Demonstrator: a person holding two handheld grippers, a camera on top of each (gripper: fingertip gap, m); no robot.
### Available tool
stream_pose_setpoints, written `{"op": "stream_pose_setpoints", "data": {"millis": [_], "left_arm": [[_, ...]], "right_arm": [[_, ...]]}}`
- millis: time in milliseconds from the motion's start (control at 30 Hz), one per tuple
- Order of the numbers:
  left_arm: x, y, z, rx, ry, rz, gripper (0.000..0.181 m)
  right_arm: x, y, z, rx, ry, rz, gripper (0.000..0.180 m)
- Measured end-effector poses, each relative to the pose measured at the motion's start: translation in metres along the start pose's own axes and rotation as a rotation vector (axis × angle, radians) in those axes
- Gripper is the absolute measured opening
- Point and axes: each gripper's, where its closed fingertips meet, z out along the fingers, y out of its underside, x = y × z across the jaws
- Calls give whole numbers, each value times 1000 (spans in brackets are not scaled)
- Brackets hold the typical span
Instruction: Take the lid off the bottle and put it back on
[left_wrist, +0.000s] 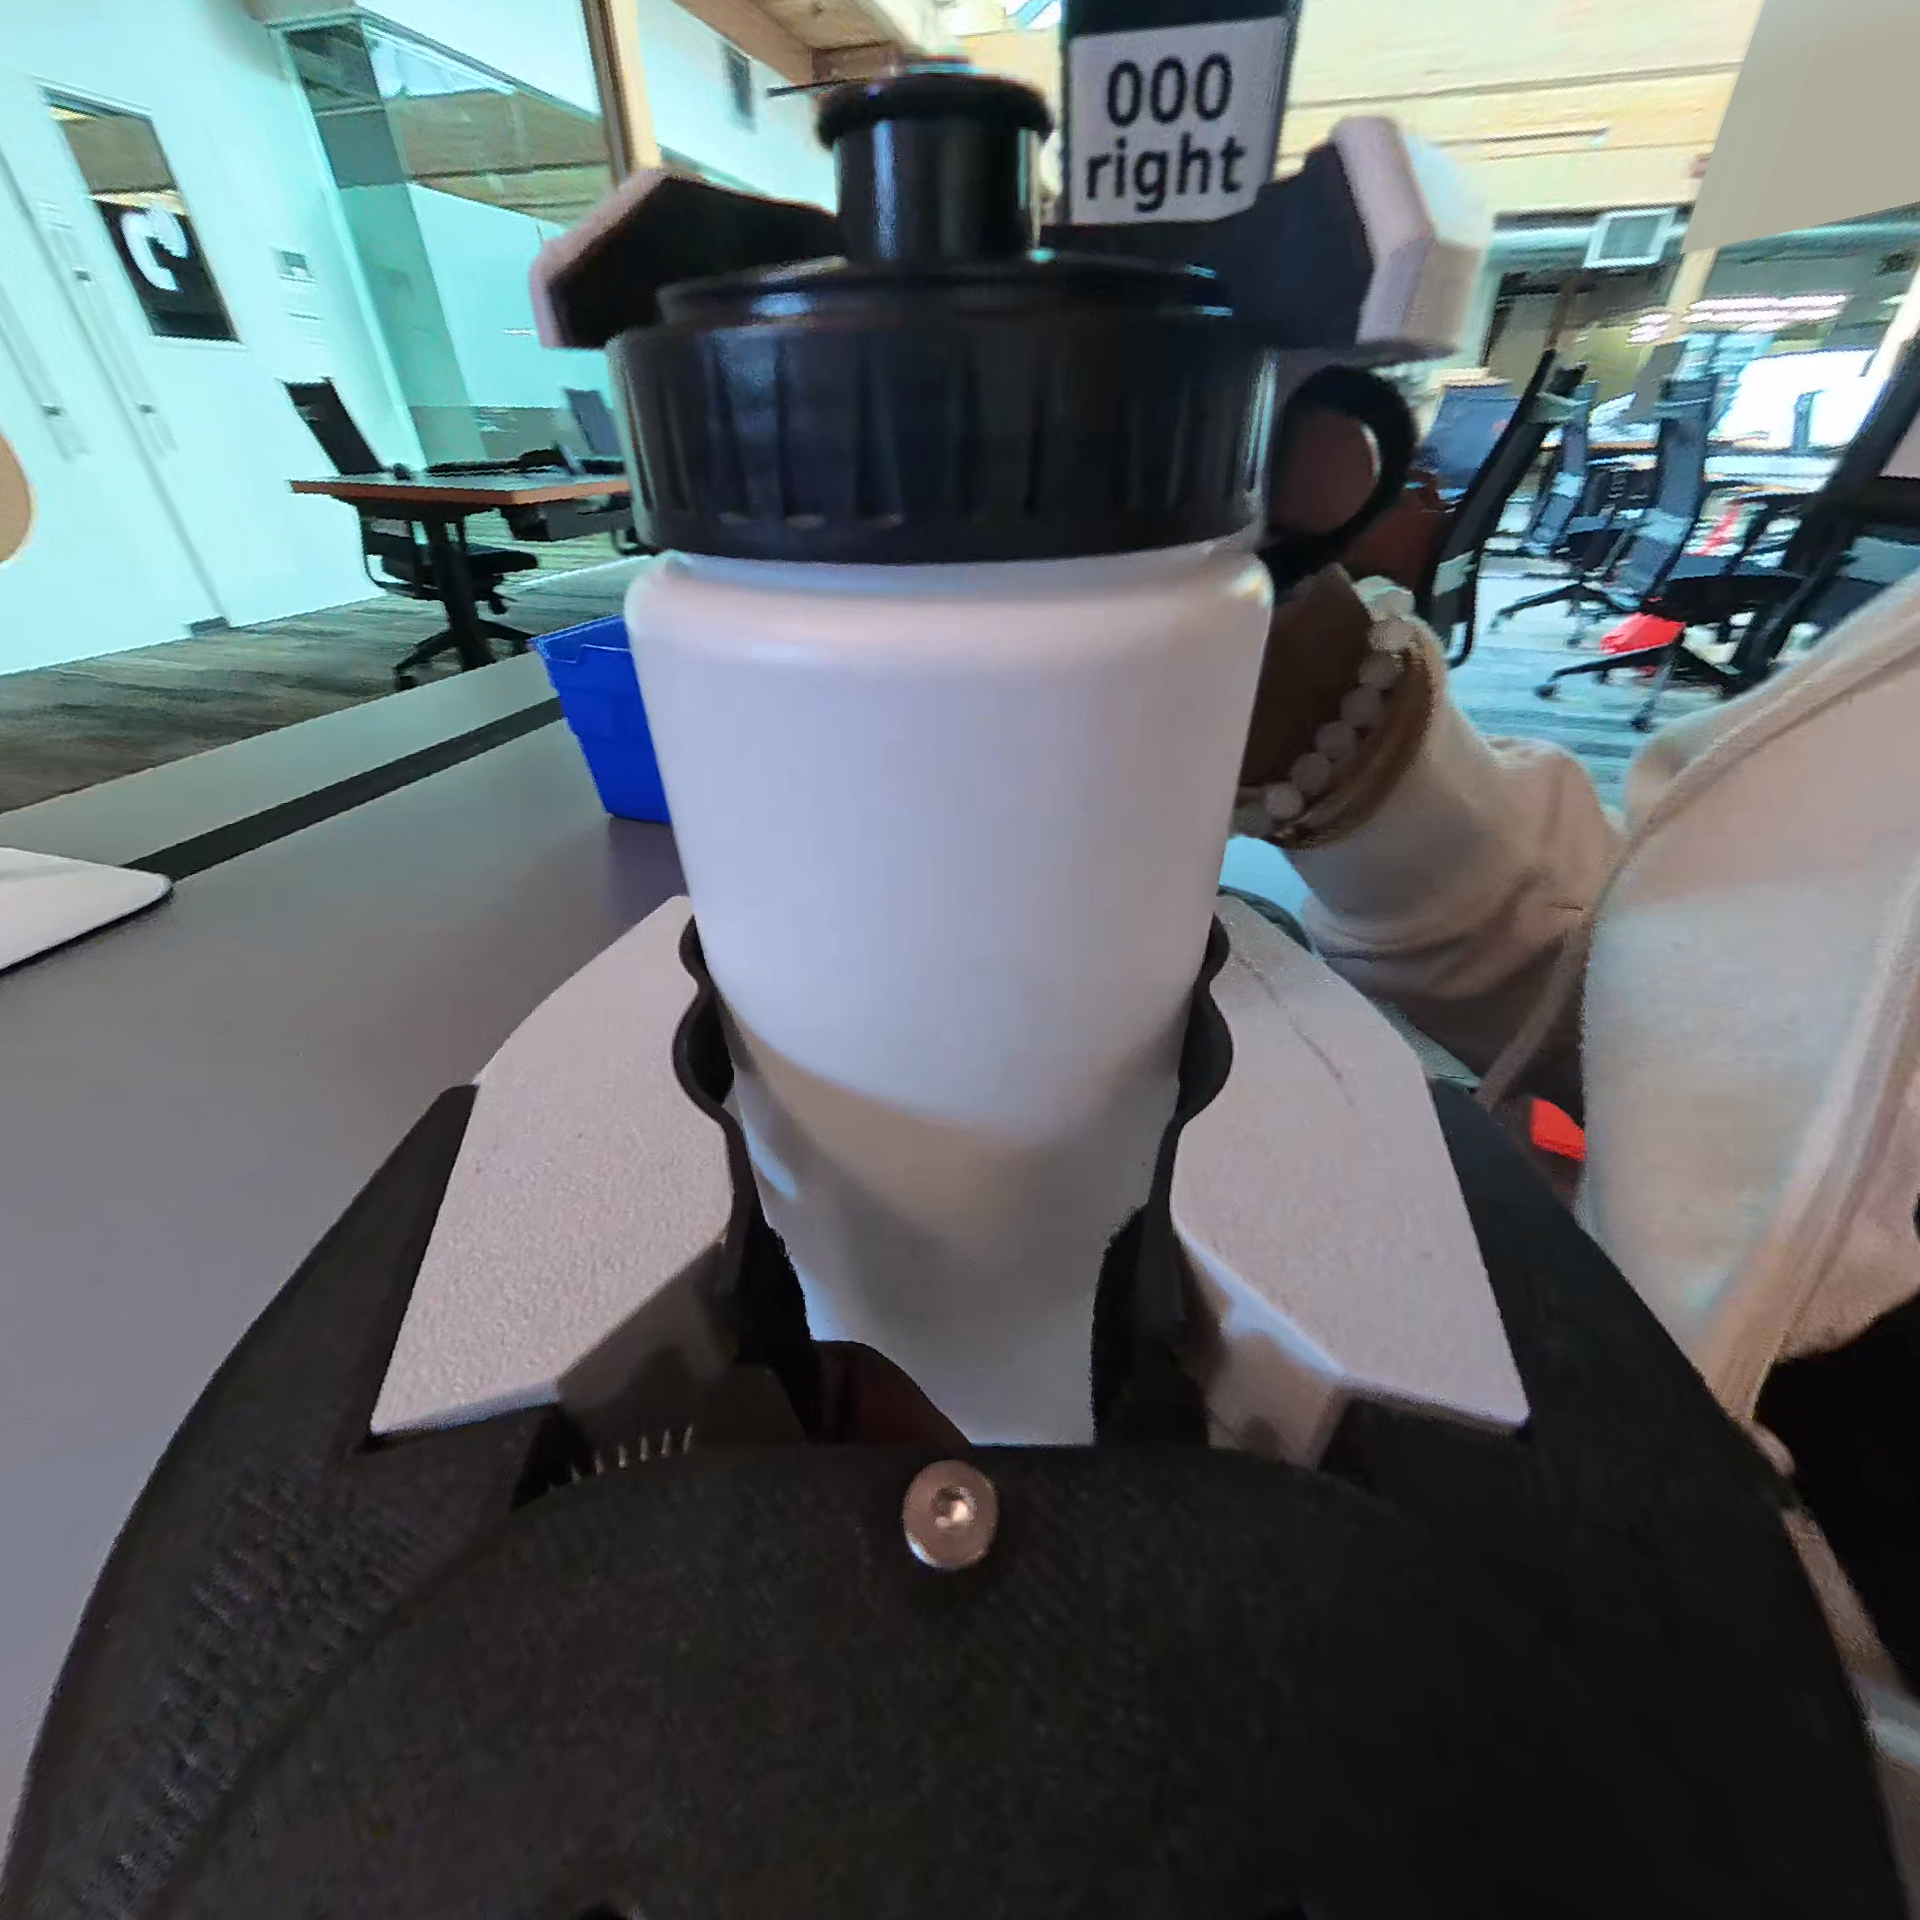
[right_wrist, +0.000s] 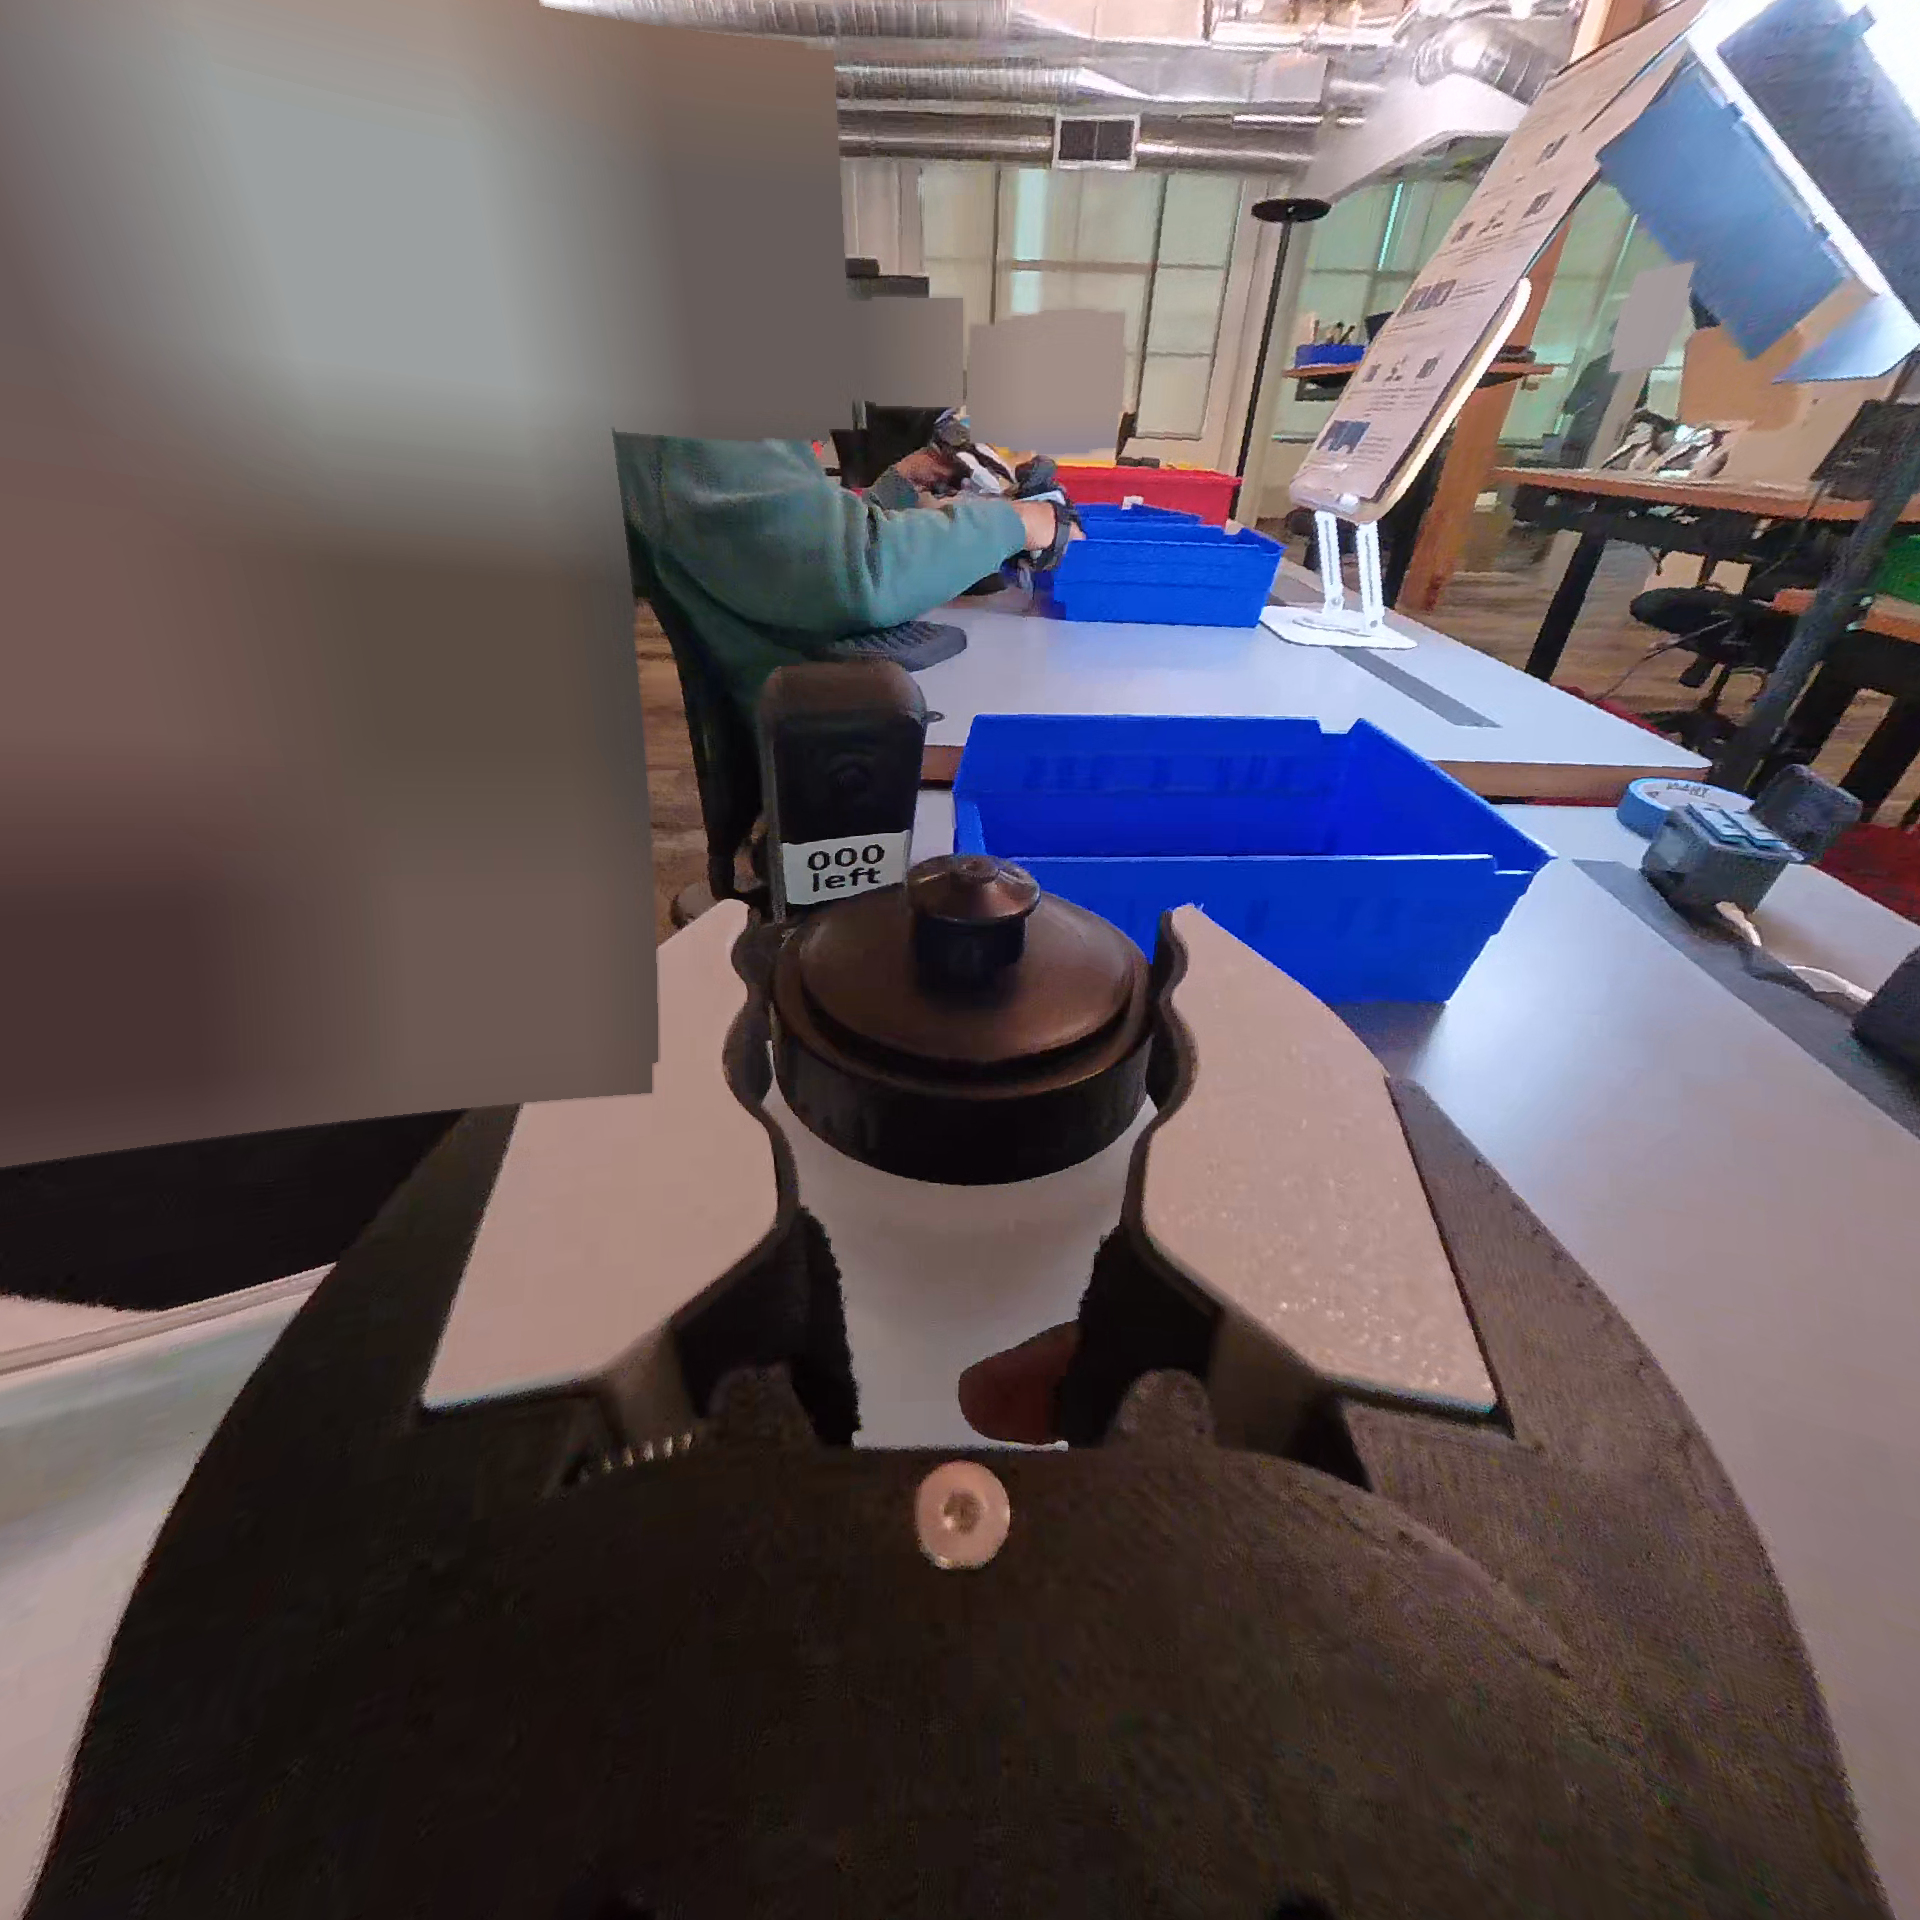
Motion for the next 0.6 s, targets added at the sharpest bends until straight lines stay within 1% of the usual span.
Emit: {"op": "stream_pose_setpoints", "data": {"millis": [33, 67, 133, 200, 233, 300, 367, 467, 500, 533, 567, 600], "left_arm": [[0, 0, 1, -6, -25, 11, 86], [1, 1, 2, -12, -37, 25, 86], [8, 1, 3, -12, -4, 37, 86], [12, 0, 3, -3, 38, 14, 86], [12, 0, 3, -2, 42, 10, 86], [6, 0, 2, -10, -9, 13, 86], [-10, 1, 2, -26, -156, 23, 86], [-26, 1, 1, -50, -365, 50, 87], [-27, 1, 1, -48, -393, 66, 87], [-27, 0, 1, -46, -391, 77, 87], [-26, 0, 0, -42, -371, 79, 87], [-24, 0, 0, -33, -339, 71, 86]], "right_arm": [[0, 0, 1, 6, 20, -12, 72], [-2, 1, 0, 0, 32, -33, 73], [-6, 5, 3, -40, 23, -67, 86], [-11, 17, 7, -115, -32, -63, 83], [-10, 16, 8, -115, -35, -61, 82], [-6, 15, 11, -115, 5, -74, 82], [9, 16, 13, -106, 155, -46, 82], [30, 16, 10, -109, 477, -45, 82], [32, 15, 9, -99, 554, -51, 82], [31, 14, 8, -91, 594, -75, 83], [30, 13, 7, -95, 600, -92, 82], [27, 14, 7, -119, 568, -113, 81]]}}
